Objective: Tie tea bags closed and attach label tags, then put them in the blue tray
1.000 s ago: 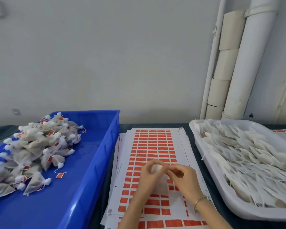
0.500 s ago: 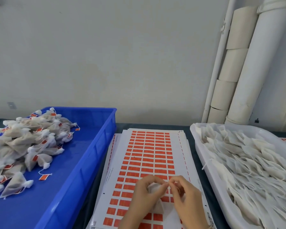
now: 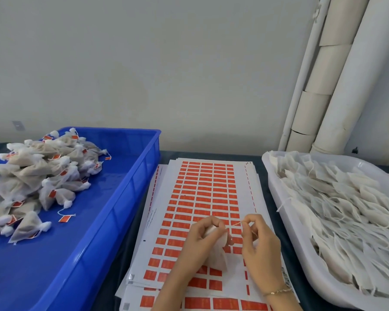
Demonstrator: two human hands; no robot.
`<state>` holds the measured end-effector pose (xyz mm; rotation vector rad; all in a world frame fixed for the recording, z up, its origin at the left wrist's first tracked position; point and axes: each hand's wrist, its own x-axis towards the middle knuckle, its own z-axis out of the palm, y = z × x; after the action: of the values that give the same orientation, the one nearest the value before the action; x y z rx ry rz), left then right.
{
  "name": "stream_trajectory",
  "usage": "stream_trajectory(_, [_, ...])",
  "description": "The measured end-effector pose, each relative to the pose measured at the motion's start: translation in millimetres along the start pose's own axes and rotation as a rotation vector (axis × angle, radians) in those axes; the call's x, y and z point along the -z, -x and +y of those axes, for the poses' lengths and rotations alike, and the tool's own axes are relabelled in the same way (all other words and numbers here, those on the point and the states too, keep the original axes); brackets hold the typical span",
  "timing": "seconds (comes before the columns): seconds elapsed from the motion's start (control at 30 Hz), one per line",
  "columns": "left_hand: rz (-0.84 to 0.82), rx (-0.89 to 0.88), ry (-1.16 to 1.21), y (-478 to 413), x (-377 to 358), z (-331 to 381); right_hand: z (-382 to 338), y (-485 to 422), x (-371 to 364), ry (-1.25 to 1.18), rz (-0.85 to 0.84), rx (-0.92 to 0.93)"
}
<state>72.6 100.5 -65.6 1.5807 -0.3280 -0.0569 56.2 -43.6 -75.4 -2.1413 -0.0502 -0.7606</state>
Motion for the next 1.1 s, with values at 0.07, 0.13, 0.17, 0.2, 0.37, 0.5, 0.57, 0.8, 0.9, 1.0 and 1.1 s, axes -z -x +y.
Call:
stream_trajectory(0.07, [0.001, 0.014, 0.002, 0, 1, 0, 0, -1, 1, 0.003, 0.024, -0.011])
stream_trajectory(0.13, [0.001, 0.017, -0.01, 1, 2, 1, 1, -2, 2, 0.028, 0.058, -0.008])
stream_trajectory(0.17, [-0.005, 0.017, -0.013, 1, 2, 2, 1, -3, 2, 0.047, 0.079, -0.004])
stream_trajectory(0.2, [-0.008, 0.021, -0.017, 2, 1, 2, 2, -4, 1, 0.065, 0.094, -0.001])
stream_trajectory(0.37, [-0.064, 0.074, -0.036, 4, 5, 3, 4, -6, 2, -0.006, 0.147, -0.026])
stream_trajectory(0.5, [-0.168, 0.139, -0.163, 6, 7, 7, 5, -10, 7, -0.138, 0.231, -0.091])
stream_trajectory(0.57, [-0.188, 0.199, -0.198, 7, 11, 9, 5, -12, 9, -0.188, 0.262, -0.123])
stream_trajectory(0.8, [-0.321, 0.336, 0.158, 11, 23, 13, 6, -10, 7, -0.177, 0.261, -0.105])
stream_trajectory(0.9, [-0.251, 0.295, 0.286, 8, 25, 13, 9, -11, 7, -0.065, 0.228, -0.077])
stream_trajectory(1.0, [-0.133, 0.192, 0.397, 6, 25, 12, 13, -9, 6, 0.04, 0.061, -0.145])
stream_trajectory(1.1, [-0.01, 0.134, 0.421, 4, 24, 11, 13, -2, 2, 0.163, -0.18, -0.168])
